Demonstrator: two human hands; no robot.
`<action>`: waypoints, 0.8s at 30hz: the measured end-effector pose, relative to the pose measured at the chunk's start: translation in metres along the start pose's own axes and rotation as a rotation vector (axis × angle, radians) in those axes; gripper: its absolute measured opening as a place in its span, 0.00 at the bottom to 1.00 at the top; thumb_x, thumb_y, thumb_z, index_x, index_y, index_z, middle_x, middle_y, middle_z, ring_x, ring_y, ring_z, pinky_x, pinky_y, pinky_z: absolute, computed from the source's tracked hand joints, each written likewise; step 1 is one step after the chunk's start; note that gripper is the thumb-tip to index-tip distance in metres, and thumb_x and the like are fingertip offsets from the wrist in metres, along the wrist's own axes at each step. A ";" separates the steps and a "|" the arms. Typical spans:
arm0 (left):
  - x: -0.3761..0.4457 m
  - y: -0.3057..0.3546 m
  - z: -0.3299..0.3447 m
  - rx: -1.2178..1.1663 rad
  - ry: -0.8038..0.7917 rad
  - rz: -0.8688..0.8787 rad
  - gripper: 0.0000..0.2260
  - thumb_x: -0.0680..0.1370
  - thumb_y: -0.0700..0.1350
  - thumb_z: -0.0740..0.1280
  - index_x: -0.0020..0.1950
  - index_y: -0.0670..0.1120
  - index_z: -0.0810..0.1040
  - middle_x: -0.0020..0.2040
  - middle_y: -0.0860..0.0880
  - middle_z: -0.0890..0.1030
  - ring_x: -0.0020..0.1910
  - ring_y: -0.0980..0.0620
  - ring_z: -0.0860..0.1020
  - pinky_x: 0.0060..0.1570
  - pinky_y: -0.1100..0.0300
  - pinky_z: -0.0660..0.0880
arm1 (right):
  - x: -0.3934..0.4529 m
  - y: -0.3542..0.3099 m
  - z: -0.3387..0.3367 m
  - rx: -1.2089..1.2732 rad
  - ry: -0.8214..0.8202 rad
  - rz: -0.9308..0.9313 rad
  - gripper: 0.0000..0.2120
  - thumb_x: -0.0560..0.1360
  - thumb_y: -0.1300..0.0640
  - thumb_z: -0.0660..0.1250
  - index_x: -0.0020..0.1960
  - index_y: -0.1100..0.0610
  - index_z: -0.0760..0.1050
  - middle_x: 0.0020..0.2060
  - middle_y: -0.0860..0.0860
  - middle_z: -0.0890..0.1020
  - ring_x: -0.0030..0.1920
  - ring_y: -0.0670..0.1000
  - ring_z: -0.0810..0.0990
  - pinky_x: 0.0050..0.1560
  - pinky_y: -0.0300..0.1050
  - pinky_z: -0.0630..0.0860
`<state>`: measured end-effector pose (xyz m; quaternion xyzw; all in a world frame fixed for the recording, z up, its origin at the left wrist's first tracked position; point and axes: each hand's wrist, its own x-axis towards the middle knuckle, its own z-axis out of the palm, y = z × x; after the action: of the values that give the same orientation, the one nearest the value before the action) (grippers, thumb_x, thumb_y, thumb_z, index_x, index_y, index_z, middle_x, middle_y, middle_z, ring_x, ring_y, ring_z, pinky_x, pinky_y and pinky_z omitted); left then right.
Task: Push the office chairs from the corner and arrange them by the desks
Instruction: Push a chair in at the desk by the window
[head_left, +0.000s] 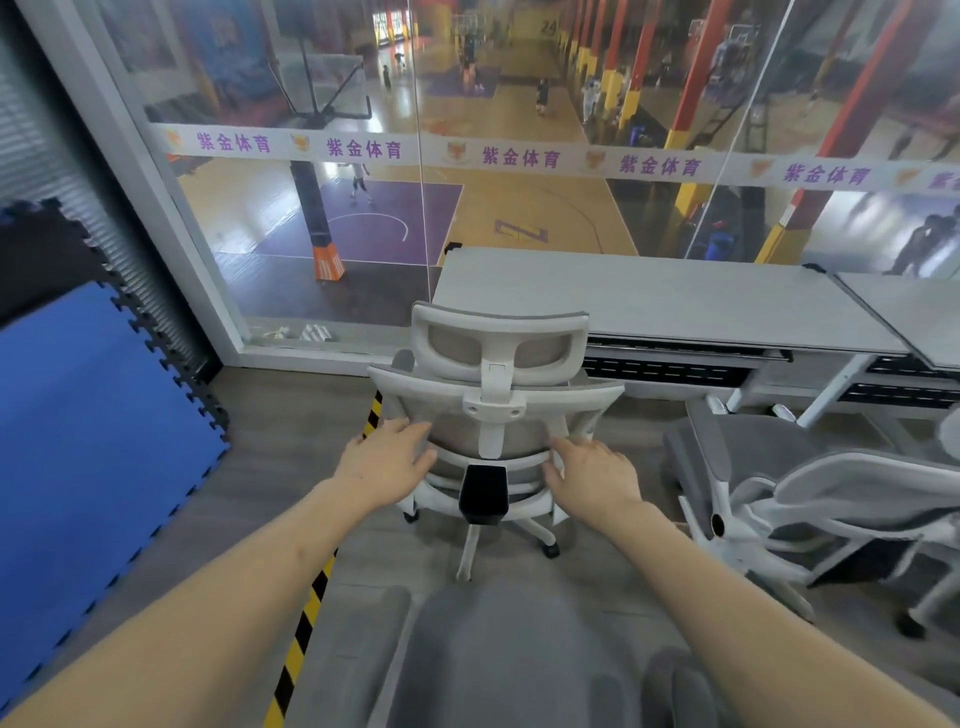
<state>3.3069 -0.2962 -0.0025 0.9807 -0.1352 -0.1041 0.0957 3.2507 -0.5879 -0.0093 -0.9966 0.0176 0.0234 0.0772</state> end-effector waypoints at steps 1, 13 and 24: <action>-0.019 0.002 0.001 -0.045 0.022 -0.005 0.24 0.85 0.61 0.53 0.81 0.57 0.62 0.78 0.49 0.67 0.73 0.47 0.70 0.66 0.42 0.71 | -0.016 -0.001 -0.004 0.019 0.017 -0.005 0.18 0.81 0.46 0.57 0.66 0.49 0.76 0.61 0.50 0.81 0.60 0.57 0.79 0.57 0.54 0.76; -0.264 0.054 -0.028 -0.149 0.195 0.009 0.22 0.86 0.60 0.52 0.80 0.58 0.64 0.73 0.54 0.72 0.64 0.54 0.76 0.58 0.48 0.76 | -0.245 -0.025 -0.075 0.157 0.218 -0.104 0.16 0.81 0.44 0.61 0.64 0.46 0.81 0.61 0.42 0.81 0.61 0.51 0.80 0.53 0.52 0.80; -0.451 0.056 -0.007 -0.157 0.206 0.262 0.21 0.86 0.58 0.54 0.80 0.57 0.65 0.76 0.56 0.69 0.70 0.54 0.72 0.65 0.50 0.74 | -0.488 -0.084 -0.087 0.141 0.519 0.059 0.11 0.80 0.50 0.69 0.59 0.50 0.84 0.58 0.45 0.84 0.59 0.52 0.81 0.52 0.52 0.81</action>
<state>2.8700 -0.2197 0.0964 0.9497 -0.2427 0.0001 0.1978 2.7708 -0.5033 0.1137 -0.9604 0.0673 -0.2320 0.1386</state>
